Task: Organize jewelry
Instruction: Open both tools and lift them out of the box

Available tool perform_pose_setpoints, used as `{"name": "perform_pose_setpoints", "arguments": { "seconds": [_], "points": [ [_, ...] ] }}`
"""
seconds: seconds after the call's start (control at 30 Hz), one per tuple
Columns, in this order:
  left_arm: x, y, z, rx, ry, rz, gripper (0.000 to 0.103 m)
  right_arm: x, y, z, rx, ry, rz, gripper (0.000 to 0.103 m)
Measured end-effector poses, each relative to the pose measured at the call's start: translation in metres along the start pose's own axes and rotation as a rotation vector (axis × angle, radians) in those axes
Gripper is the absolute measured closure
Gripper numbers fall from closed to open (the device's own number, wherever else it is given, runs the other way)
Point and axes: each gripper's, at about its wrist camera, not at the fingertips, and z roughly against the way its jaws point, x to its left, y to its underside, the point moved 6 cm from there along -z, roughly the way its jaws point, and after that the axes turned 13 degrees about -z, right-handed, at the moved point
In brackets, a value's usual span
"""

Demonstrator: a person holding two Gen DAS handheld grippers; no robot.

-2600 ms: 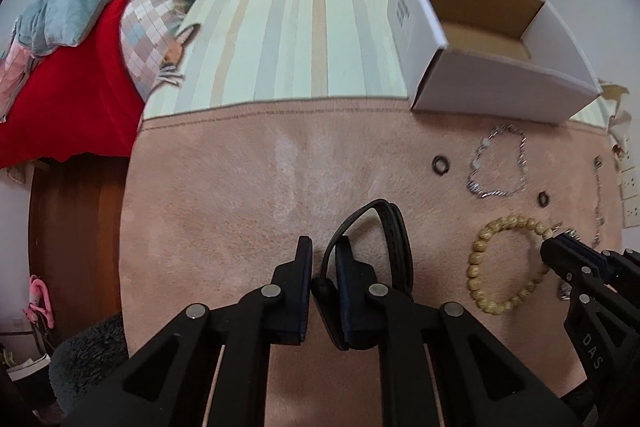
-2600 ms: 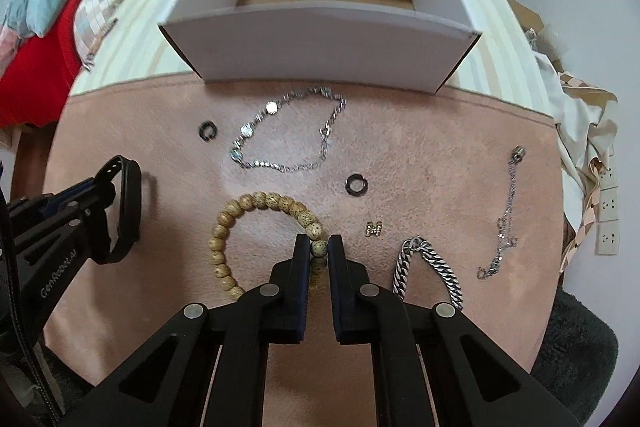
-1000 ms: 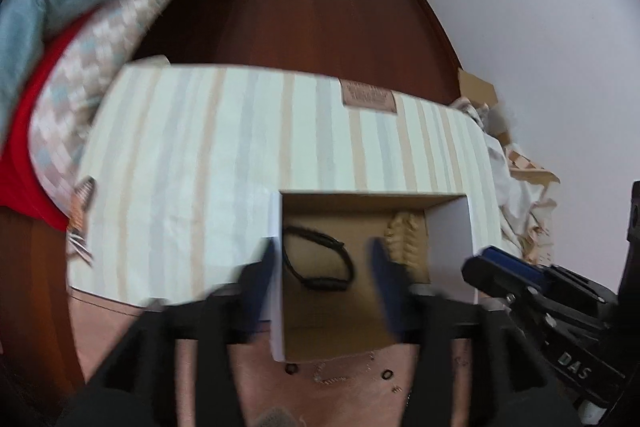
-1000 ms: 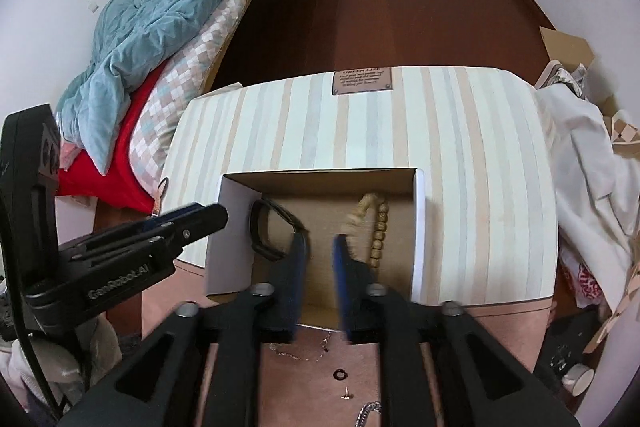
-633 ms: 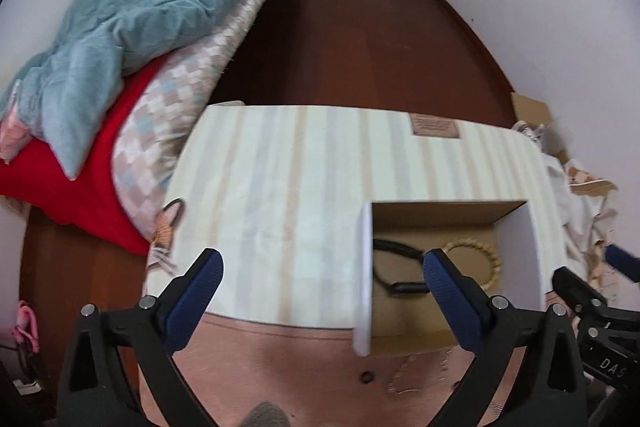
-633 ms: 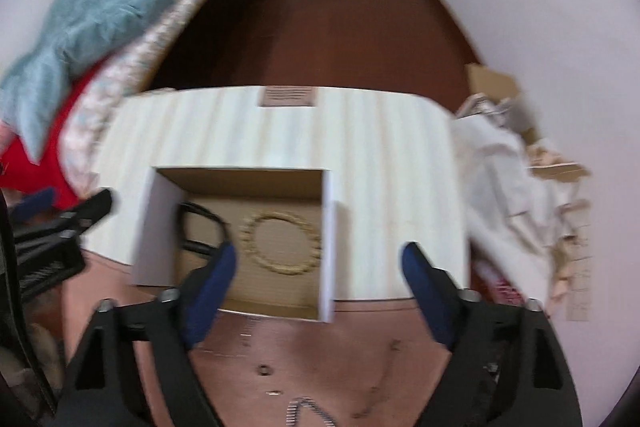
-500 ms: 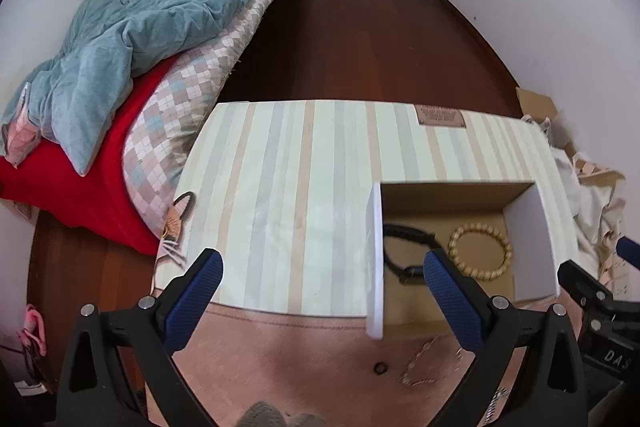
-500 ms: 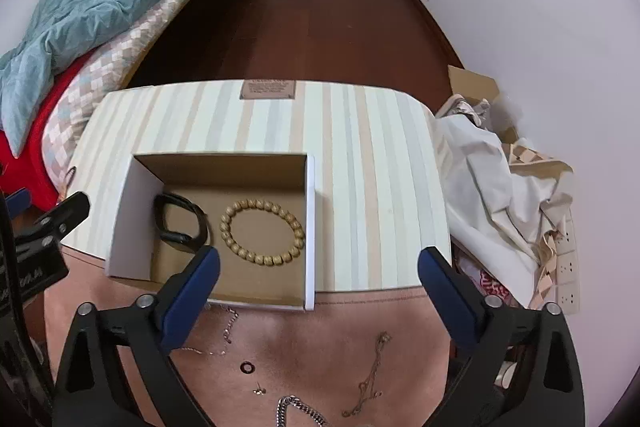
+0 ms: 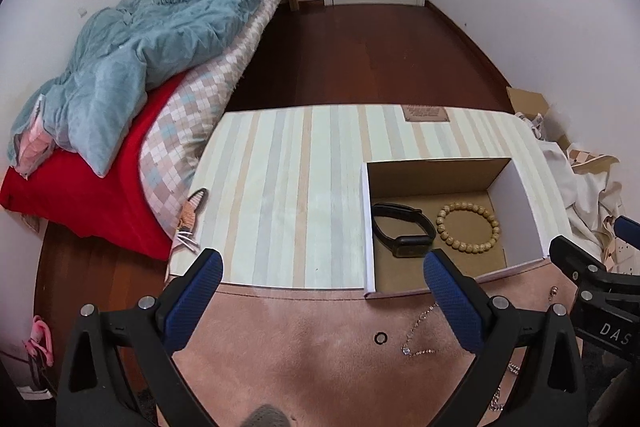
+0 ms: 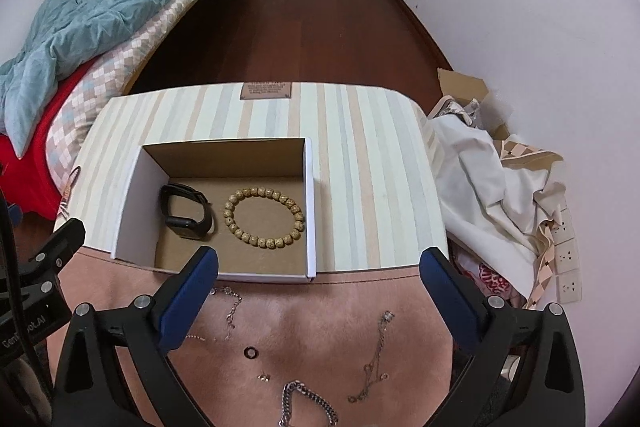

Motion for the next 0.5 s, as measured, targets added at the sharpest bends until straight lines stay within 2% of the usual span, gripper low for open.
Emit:
{"name": "perform_pose_setpoints", "arguments": {
  "seconds": [0.5],
  "points": [
    [0.002,0.016,0.078,-0.116,-0.012,0.030,0.001,-0.006,0.025,0.088,-0.120,-0.053,-0.009,0.001]
  ]
}}
